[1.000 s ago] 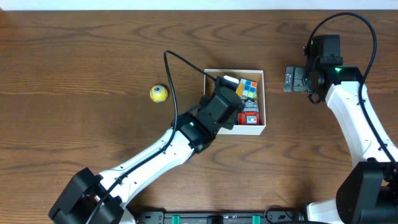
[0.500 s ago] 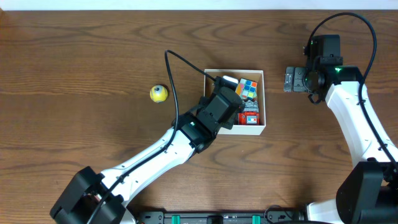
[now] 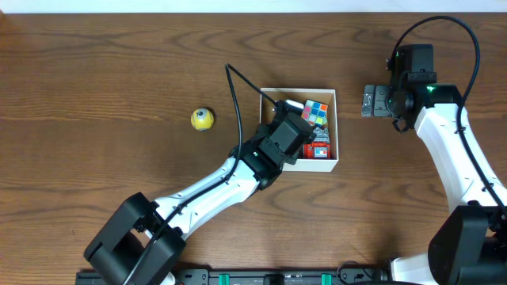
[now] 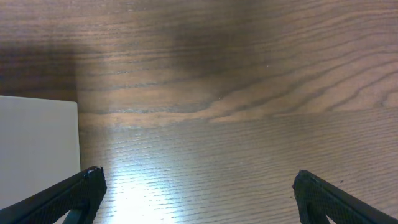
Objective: Pack container
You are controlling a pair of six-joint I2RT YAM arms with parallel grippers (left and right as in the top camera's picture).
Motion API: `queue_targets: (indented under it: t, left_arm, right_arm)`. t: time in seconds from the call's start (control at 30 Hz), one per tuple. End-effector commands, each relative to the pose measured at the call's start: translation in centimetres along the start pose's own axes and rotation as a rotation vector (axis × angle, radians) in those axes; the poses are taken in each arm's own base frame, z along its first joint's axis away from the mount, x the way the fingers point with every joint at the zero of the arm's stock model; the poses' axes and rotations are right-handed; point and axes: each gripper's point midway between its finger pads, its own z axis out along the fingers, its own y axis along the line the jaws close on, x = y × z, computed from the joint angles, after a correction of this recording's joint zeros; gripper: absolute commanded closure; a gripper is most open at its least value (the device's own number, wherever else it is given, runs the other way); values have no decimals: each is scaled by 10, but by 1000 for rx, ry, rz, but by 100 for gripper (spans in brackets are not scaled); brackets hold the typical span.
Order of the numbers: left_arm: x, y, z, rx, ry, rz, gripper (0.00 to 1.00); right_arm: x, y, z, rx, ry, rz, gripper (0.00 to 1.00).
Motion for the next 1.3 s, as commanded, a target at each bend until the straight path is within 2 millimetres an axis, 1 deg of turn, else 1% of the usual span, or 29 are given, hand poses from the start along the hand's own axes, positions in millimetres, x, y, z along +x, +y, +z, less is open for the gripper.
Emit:
queue_targets:
  t: [0.0,0.03,0.1,0.13,0.2,0.37,0.5,0.6,0.7,0.73,0.77,0.87,1.0,1.13,1.27]
  left_arm:
    - [-7,7,0,-40,-18,-8,58]
    - [-7,7,0,-40,-18,-8,45]
    - [-7,7,0,-40,-18,-8,43]
    - [-7,7,0,-40,-18,-8,39]
    - [-7,7,0,-40,-18,-8,28]
    - [-14,17,-1,-98,-51,-13,28]
    - [-20,15,-1,-92,-77,-26,28]
    - [-24,9,-1,-56,-90,-35,28]
    - [-24,-7,-1,33,-80,-35,28]
    - [-24,-11,-1,53,-76,-29,29]
    - [-23,-11,-1,56,-75,-27,32]
    - [-19,-10,1,49,-61,2,34]
    - [-7,-10,12,36,-25,69,33]
    - [5,-10,23,26,8,93,34]
    - [12,-9,29,19,28,126,34]
  right_arm:
    - [-9,-3,-8,7,-30,1,1]
    - [-9,-3,-8,7,-30,1,1]
    - [-9,-3,-8,7,-30,1,1]
    - [-9,-3,-8,7,-30,1,1]
    - [-9,-3,-8,7,-30,1,1]
    - [-9,-3,-8,7,-30,1,1]
    - [-9,-3,-8,7,-30,1,1]
    - [-9,-3,-8,7,-30,1,1]
    - [-9,-3,-8,7,-30,1,1]
    - [-9,-3,-8,7,-30,1,1]
    - [-9,-3,-8,7,-30,1,1]
    - [-9,-3,-8,7,-30,1,1]
    - [-9,-3,-8,7,-30,1,1]
    - [-9,-3,-8,7,-30,1,1]
    - [-9,-3,-8,7,-30,1,1]
